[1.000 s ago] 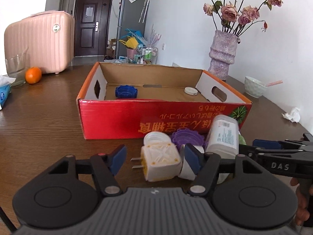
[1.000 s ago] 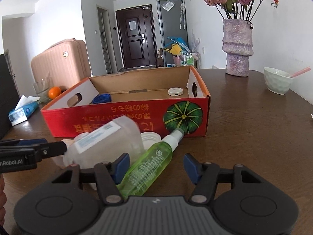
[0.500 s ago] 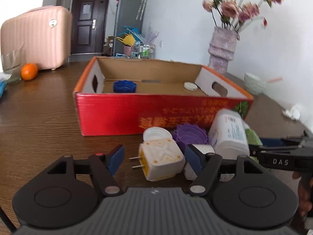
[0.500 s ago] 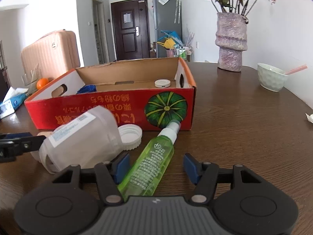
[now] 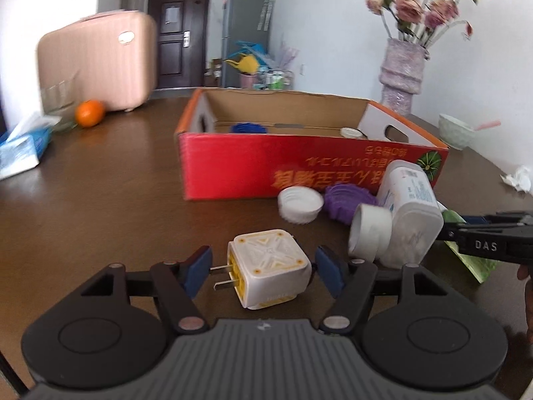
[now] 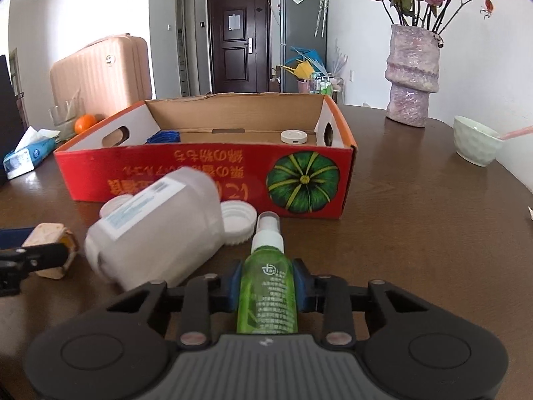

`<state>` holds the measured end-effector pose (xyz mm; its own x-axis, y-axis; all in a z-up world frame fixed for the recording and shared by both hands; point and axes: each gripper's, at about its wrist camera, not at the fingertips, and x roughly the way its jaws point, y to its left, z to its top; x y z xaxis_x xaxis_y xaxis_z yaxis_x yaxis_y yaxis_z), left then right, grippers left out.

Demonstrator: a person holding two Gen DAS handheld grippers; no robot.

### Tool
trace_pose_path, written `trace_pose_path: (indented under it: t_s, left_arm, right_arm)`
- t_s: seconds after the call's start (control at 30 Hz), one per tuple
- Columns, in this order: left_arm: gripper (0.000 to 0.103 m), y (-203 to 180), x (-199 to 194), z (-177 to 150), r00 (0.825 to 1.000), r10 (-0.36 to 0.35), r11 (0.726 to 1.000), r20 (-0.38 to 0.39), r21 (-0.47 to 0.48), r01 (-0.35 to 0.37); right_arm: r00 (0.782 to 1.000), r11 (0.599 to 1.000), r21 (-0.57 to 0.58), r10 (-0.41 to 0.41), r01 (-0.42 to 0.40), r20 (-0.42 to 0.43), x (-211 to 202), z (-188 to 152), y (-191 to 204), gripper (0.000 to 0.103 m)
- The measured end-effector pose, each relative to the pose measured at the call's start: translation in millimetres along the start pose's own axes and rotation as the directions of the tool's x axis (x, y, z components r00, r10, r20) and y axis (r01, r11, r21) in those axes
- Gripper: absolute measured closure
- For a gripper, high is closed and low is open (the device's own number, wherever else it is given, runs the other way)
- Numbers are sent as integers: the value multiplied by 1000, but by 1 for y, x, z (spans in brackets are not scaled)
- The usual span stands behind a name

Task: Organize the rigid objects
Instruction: 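Carry the plug adapter and spray bottle into the cardboard box with both tools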

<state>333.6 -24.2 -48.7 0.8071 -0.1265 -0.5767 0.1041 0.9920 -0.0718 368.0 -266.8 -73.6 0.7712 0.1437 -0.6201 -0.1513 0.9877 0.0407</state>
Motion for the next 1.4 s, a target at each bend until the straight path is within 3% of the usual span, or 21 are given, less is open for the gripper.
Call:
trace_pose_path:
  t_s: [0.27, 0.57, 0.83, 1.1, 1.4]
  left_arm:
    - [34, 24, -43, -8, 998, 63, 997, 29, -44, -62]
    - [34, 28, -74, -5, 994, 56, 997, 91, -66, -51]
    - [34, 26, -79, 16, 989, 45, 998, 139, -47, -39]
    - [34, 31, -58, 71, 980, -19, 999, 197, -38, 27]
    - [34, 35, 14, 141, 982, -95, 995, 164, -12, 98]
  right_arm:
    - [1000, 999, 30, 12, -12, 21, -35, -17, 5, 73]
    - [992, 999, 31, -20, 16, 123, -85, -11, 4, 73]
    - [986, 1000, 17, -17, 15, 165, -96, 0, 7, 73]
    - [977, 999, -14, 33, -31, 213, -85, 36, 8, 73]
    - [966, 992, -17, 124, -123, 227, -27, 107, 1, 73]
